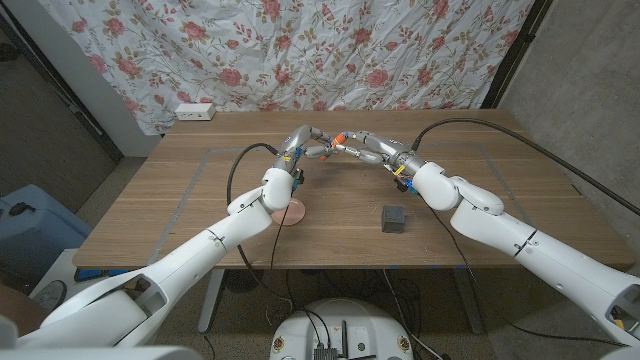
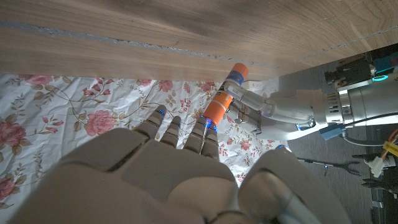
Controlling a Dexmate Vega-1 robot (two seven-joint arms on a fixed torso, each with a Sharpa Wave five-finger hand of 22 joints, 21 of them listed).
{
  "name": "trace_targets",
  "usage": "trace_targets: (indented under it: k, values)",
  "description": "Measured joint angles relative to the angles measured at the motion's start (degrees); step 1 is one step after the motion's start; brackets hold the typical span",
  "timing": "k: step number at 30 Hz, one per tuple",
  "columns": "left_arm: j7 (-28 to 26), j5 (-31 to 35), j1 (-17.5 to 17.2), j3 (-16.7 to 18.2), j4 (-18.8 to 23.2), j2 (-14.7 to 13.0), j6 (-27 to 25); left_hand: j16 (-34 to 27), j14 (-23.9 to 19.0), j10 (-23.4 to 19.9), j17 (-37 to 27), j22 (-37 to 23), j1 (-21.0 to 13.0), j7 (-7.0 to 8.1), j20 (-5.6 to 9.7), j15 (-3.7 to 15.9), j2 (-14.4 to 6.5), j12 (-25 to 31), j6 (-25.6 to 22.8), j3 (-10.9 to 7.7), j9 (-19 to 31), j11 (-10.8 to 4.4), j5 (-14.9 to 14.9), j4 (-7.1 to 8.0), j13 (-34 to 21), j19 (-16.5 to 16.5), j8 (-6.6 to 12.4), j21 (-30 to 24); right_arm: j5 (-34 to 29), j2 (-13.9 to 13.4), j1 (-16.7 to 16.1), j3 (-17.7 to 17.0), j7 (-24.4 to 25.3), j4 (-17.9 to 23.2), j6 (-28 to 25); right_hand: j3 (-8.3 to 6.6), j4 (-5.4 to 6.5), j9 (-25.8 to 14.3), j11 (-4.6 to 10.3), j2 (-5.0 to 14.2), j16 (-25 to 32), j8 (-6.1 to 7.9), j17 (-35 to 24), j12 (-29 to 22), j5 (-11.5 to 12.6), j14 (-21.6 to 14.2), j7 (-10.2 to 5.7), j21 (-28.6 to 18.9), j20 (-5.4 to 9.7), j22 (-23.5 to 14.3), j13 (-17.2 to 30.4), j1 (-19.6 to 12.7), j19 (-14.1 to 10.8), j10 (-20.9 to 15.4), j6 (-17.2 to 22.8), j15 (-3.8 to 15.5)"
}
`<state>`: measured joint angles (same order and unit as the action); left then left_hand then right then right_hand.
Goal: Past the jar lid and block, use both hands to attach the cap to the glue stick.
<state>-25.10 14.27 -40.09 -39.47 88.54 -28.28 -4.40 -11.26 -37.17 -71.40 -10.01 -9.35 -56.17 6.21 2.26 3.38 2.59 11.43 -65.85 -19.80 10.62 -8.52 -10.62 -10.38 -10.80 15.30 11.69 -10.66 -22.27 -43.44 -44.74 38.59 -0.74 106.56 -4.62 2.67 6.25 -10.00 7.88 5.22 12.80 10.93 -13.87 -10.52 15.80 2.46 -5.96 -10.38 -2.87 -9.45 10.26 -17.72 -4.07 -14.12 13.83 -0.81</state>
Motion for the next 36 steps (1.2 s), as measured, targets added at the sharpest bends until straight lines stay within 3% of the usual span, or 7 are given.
trace_targets:
  k: [15, 36]
  values:
    - [1.6, -0.2, 0.7, -0.2, -0.7, -0.5, 1.5, 0.0, 0.0, -0.4, 0.1, 0.0, 0.0, -0.30, 0.00, 0.00, 0.0, 0.0, -0.3, 0.27, 0.0, 0.45, 0.2, 0.27, 0.0, 0.0, 0.00, 0.0, 2.3, 0.4, -0.3, -1.1, 1.2, -0.9, 1.1, 0.00, 0.00, 0.0, 0.00, 0.00, 0.0, -0.02, 0.0, -0.3, 0.0, 0.0, -0.31, -0.2, 0.23, 0.0, 0.0, 0.0, -0.3, 0.0, 0.3, 0.02]
    - [3.1, -0.9, -0.2, 0.4, 0.4, -2.1, 1.8, 0.0, 0.0, 0.1, 0.1, 0.0, 0.0, -0.30, -0.01, 0.00, 0.0, 0.0, -0.3, 0.82, -0.1, -0.09, 0.4, 0.78, 0.0, 0.0, 0.00, 0.0, 4.6, 0.5, -2.1, -3.2, 4.8, -1.0, 0.9, -0.17, -0.17, -0.1, -0.62, 0.00, 0.0, 0.26, 0.4, -0.5, 0.0, -0.8, -0.48, -0.5, -0.20, 0.0, 0.1, 0.0, -1.5, -0.6, 0.5, 0.40]
